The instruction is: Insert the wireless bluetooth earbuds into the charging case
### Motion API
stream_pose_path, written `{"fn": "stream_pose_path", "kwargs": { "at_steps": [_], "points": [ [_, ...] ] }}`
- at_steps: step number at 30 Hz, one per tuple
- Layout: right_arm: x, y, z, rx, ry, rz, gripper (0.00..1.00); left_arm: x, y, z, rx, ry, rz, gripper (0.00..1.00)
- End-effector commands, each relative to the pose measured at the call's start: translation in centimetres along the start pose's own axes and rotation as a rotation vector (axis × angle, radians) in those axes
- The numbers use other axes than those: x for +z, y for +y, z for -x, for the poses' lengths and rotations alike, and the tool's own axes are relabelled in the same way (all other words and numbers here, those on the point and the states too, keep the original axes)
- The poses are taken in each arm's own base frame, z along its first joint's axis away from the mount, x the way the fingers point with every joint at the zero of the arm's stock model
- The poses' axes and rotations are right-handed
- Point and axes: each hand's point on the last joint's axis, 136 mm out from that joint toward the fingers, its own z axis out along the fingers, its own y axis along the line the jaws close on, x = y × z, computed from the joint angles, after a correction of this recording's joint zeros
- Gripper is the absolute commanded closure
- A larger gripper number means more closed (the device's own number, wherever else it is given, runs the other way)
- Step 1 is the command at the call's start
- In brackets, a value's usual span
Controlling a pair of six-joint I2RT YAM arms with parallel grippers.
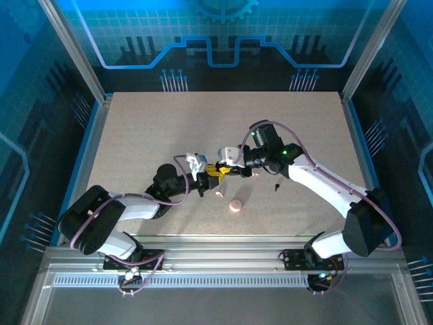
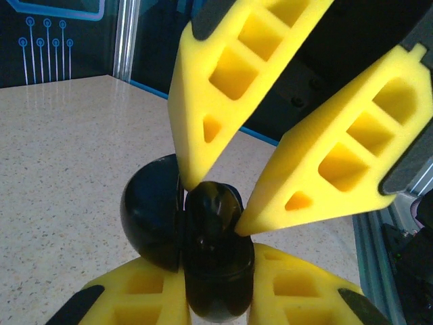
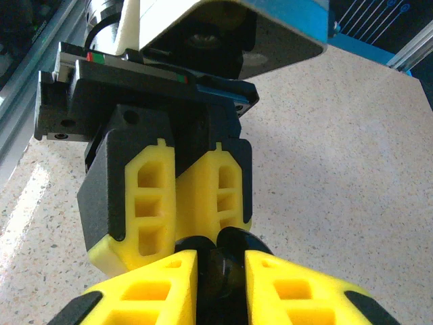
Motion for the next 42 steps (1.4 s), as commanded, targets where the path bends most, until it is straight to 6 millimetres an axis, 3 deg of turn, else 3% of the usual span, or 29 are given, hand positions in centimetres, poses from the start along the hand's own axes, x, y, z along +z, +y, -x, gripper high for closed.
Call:
{"fn": "stream_pose_path", "kwargs": {
  "at_steps": [1,12,18,22,30,34,42],
  "points": [
    [0.2,0.7,0.3,0.007,0.001,0.045,0.75,0.0,-0.9,2.9,0.068,-0.078,-0.032,0.85],
    [-0.5,0.0,1.4,0.0,-0.04,0.005,0.7,0.0,-0.8,2.8,0.07,-0.068,-0.023,0.85],
    [-3.3,-1.5,2.1,0.147,-0.099,-0.105,0.67,-0.2,-0.2,1.9,0.096,-0.034,0.012,0.85],
    [-4.9,-2.1,0.5,0.372,-0.058,-0.162,0.65,-0.5,0.4,0.6,0.128,0.027,0.053,0.85],
    [-5.6,0.0,-3.6,0.885,0.068,-0.218,0.64,-2.0,0.3,-1.7,0.2,0.135,0.092,0.85],
    [-6.5,1.8,-5.4,1.072,0.152,-0.235,0.6,-2.5,-0.2,-2.5,0.25,0.196,0.087,0.85],
    [-7.8,5.7,-9.8,1.399,0.393,-0.276,0.59,-3.9,-1.1,-2.4,0.283,0.214,0.091,0.85]
  ]
}}
